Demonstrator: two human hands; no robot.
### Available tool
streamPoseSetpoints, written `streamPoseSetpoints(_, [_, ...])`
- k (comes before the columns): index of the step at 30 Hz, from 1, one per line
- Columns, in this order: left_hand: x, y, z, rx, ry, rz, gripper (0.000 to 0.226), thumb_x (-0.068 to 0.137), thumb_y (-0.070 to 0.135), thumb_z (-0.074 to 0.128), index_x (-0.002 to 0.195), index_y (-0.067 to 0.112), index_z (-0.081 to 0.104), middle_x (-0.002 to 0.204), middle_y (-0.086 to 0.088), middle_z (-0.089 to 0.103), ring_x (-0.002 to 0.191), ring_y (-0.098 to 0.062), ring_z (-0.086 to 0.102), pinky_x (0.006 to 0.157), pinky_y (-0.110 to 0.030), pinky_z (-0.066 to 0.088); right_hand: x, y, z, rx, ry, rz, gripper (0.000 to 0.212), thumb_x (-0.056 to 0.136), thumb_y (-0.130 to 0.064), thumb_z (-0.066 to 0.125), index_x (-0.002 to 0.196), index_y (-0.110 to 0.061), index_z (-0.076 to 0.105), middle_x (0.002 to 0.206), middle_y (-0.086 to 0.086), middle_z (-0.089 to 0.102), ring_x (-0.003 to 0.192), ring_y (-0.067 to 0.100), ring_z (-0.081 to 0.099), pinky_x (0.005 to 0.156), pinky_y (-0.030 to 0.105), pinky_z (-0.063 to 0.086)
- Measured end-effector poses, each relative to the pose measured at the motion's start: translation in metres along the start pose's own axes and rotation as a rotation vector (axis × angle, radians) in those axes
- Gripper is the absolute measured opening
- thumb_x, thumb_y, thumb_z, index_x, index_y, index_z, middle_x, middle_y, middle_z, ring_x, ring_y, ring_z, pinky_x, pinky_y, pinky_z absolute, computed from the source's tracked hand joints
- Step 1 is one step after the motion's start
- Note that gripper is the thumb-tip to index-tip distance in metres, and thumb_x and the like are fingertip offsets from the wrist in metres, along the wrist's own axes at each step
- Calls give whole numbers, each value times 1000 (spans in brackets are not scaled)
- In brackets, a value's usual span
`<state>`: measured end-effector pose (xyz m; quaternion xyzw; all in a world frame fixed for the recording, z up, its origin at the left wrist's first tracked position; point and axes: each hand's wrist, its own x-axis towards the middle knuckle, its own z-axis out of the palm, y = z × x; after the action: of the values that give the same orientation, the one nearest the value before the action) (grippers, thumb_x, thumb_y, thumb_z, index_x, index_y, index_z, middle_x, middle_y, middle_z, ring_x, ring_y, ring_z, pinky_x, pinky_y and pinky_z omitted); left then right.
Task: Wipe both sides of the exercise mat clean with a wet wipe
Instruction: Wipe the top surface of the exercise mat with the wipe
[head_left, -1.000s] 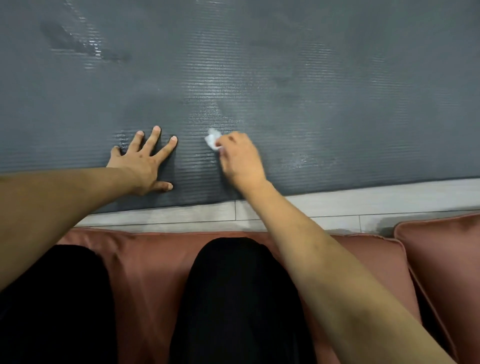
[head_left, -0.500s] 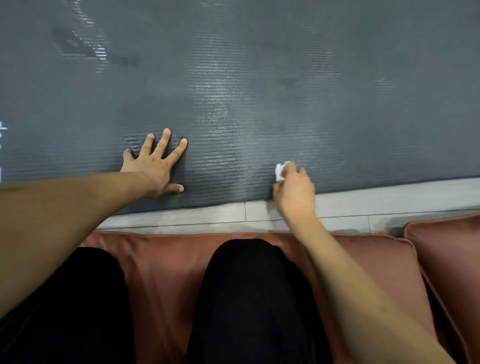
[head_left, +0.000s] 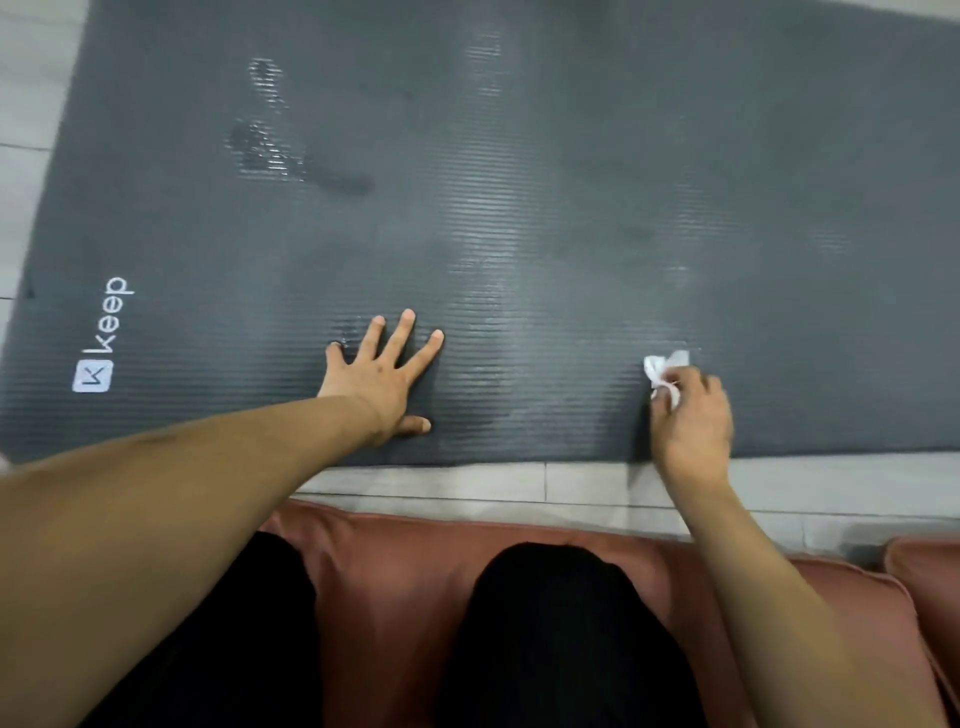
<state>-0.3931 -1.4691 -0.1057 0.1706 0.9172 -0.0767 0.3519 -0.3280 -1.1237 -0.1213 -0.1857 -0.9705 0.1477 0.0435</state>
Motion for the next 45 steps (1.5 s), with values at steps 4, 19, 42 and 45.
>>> streamPoseSetpoints(4, [-2, -5, 4, -11, 67, 37, 107, 90, 81, 42, 153, 41, -35, 164, 1, -38, 157, -31, -18, 116, -65, 22, -24, -69, 30, 107, 10, -157, 19, 85, -6, 63, 104, -11, 64, 94, 15, 58, 88, 35, 55, 81, 41, 43])
streamPoseSetpoints(19, [49, -71, -5, -305, 606, -111, 58, 93, 41, 39, 146, 21, 50, 159, -9, 42, 144, -33, 42, 119, -54, 30, 52, -198, 93, 128, 73, -442, 12, 84, 0, 63, 93, -8, 63, 90, 13, 57, 80, 32, 50, 75, 42, 41])
streamPoseSetpoints(42, [257, -327, -131, -394, 871, -312, 56, 98, 35, 30, 148, 17, 49, 160, -12, 40, 146, -38, 38, 119, -52, 29, 340, -404, 207, 238, 263, -394, 29, 91, -12, 53, 118, -16, 64, 106, 5, 62, 93, 28, 51, 87, 40, 44])
streamPoseSetpoints(45, [284, -362, -151, -445, 889, -347, 56, 98, 33, 32, 148, 18, 49, 161, -14, 40, 146, -41, 37, 121, -54, 27, 343, -407, 206, 247, 276, -384, 28, 91, -12, 53, 116, -17, 64, 103, 2, 61, 89, 26, 50, 85, 37, 42])
